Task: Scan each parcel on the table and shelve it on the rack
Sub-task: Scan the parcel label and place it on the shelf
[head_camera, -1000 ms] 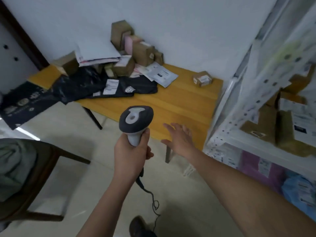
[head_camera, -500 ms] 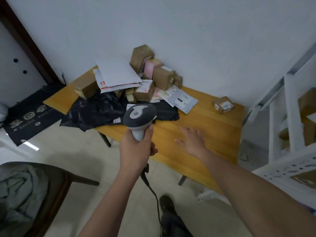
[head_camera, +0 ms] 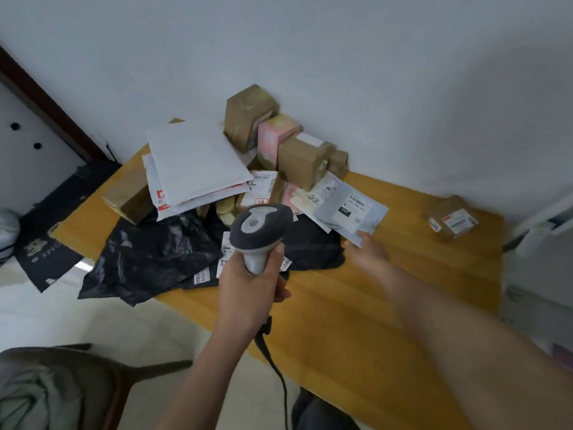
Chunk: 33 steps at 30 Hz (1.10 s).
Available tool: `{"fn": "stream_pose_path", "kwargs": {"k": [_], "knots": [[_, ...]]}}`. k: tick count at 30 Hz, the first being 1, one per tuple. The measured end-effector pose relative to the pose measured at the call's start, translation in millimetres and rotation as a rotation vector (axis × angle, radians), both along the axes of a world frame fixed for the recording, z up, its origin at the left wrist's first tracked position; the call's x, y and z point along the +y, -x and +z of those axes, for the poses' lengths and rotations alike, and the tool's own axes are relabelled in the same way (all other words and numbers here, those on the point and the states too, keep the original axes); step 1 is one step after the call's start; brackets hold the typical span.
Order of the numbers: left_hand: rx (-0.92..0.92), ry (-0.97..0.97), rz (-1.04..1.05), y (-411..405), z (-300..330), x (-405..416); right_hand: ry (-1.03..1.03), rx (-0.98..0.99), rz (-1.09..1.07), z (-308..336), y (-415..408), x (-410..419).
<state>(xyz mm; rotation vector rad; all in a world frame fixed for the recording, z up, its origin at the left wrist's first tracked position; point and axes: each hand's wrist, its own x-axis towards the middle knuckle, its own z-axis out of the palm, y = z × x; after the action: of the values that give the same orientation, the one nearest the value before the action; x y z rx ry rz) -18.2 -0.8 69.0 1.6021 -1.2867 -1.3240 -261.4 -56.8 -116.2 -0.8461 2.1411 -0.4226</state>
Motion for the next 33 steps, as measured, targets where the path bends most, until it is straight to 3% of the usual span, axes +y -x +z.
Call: {"fn": "stream_pose_path", "kwargs": {"k": [4,6,9,13,18,26,28,31,33], "knots": [[-0.017,-0.079,-0.035,18.7,-23.6,-32.3,-0.070,-0.524,-0.669,-21.1,19.3,-31.3],[-0.030,-0.118,-0.045,25.7,-35.6,-43.2,-0.091,-0.668,-0.791,-38.8,29.2,-38.3],[-0.064,-0.156,-0.063,33.2,-49.1,-56.4,0.014,-0.668,-0.764,-68.1,39.2,-43.3],[-0.087,-0.179,-0.078,36.0,-59.4,-61.2,0.050,-0.543,-0.932,-73.6,40.1,-47.0],[-0.109,-0.223,-0.070,41.2,-65.9,-58.9,-0.091,-0.508,-0.772,-52.2,29.1,-13.1],[-0.098,-0.207,-0.220,70.9,-69.5,-59.6,-0.519,-0.390,-0.116,-38.0,26.3,68.5],[-0.092,-0.213,-0.253,73.5,-71.2,-55.6,-0.488,-0.263,-0.042,-41.0,25.8,76.4],[-0.089,-0.230,-0.288,75.5,-74.1,-47.5,-0.301,0.136,0.129,-45.1,21.8,81.8],[-0.097,-0.254,-0.304,76.9,-76.3,-42.8,-0.249,0.201,0.188,-45.6,13.9,84.1]]}}
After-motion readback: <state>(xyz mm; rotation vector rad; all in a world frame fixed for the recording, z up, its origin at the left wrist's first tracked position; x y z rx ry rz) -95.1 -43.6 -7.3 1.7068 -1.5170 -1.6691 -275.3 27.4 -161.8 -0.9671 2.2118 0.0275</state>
